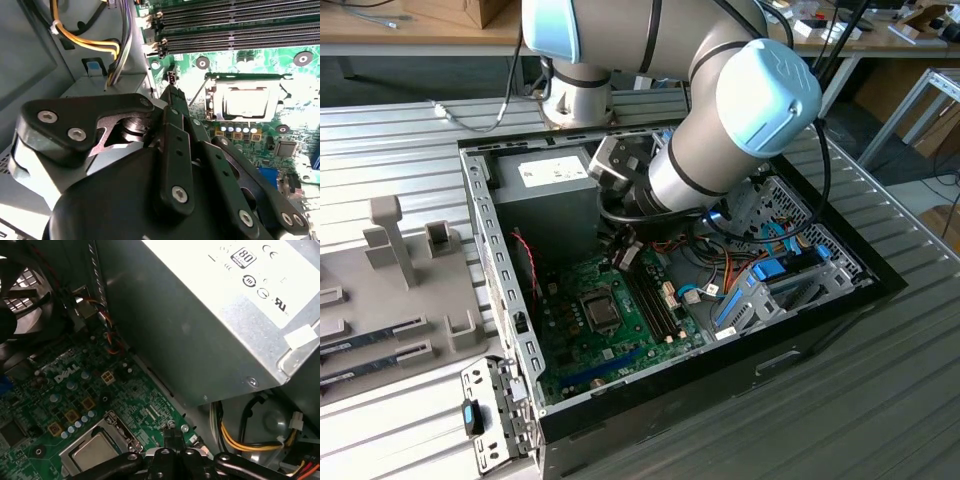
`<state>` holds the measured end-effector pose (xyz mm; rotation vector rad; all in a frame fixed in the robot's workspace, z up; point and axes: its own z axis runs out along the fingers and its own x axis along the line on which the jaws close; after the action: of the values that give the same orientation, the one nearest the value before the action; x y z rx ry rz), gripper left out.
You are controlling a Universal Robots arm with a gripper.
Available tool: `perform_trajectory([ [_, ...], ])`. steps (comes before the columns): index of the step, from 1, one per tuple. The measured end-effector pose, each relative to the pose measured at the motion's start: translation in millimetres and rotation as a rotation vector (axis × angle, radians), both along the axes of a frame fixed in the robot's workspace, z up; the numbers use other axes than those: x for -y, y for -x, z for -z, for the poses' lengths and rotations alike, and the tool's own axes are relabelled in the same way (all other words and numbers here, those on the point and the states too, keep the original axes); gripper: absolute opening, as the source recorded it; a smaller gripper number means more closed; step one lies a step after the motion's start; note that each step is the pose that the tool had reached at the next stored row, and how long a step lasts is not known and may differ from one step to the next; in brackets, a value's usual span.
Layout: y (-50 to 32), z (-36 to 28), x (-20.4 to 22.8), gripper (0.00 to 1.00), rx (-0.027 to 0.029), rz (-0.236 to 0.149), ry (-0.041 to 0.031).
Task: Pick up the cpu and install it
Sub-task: 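Install the first cpu locking lever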
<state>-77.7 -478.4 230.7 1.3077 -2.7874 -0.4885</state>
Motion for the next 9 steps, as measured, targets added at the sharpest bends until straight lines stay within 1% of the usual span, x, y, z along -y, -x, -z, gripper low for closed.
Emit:
perform_trajectory([
  [1, 0.0, -1.8, 0.0, 0.11, 0.0, 0.0, -0.0001],
  [3, -0.1, -9.6, 0.0, 0.11, 0.0001, -0.001, -0.0002],
  [5, -0.1, -15.0, 0.1, 0.11, 0.0, -0.001, 0.0001],
  [8, -0.1, -17.1, 1.0, 0.11, 0.0001, -0.001, 0.0002],
  [9, -0.1, -17.3, 1.6, 0.11, 0.0001, -0.001, 0.0023],
])
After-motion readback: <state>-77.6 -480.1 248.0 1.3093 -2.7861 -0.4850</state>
